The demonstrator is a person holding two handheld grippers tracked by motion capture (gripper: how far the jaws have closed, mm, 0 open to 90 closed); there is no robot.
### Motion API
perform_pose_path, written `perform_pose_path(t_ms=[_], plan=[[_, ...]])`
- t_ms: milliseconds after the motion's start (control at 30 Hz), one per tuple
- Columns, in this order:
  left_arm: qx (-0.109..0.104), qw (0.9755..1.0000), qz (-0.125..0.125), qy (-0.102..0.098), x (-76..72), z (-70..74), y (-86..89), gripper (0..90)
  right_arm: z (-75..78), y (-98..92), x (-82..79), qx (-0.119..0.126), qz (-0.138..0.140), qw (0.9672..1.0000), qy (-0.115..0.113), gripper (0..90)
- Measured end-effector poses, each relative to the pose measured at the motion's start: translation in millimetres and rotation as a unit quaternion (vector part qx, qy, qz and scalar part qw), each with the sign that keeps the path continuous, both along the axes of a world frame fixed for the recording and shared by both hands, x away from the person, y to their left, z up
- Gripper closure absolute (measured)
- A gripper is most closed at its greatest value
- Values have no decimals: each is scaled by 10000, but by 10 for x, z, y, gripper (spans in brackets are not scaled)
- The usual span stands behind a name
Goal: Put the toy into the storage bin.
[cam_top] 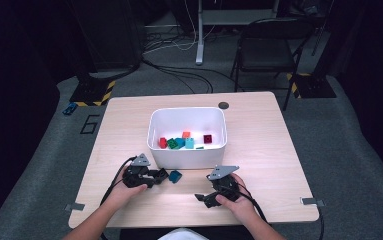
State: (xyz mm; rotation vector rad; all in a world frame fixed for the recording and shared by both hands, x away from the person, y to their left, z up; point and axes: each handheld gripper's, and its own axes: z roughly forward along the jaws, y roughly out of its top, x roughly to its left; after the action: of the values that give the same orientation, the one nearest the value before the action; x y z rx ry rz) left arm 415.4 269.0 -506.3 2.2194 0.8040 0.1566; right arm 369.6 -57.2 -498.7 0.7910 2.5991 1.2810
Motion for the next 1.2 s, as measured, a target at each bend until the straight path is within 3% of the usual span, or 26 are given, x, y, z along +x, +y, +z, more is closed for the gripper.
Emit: perform_pose_path(t_ms=[533,1000,1200], plan=[[-412,9989,-125,-164,-49,336,110,585,-11,3,8,-10,1,10000,17,160],[-469,9973,-460,-326,-140,783,55,585,-12,1,8,-18,-14,10000,27,160],[-546,9964,-536,-362,-104,945,26,585,-11,-1,9,-16,-16,10000,27,160]])
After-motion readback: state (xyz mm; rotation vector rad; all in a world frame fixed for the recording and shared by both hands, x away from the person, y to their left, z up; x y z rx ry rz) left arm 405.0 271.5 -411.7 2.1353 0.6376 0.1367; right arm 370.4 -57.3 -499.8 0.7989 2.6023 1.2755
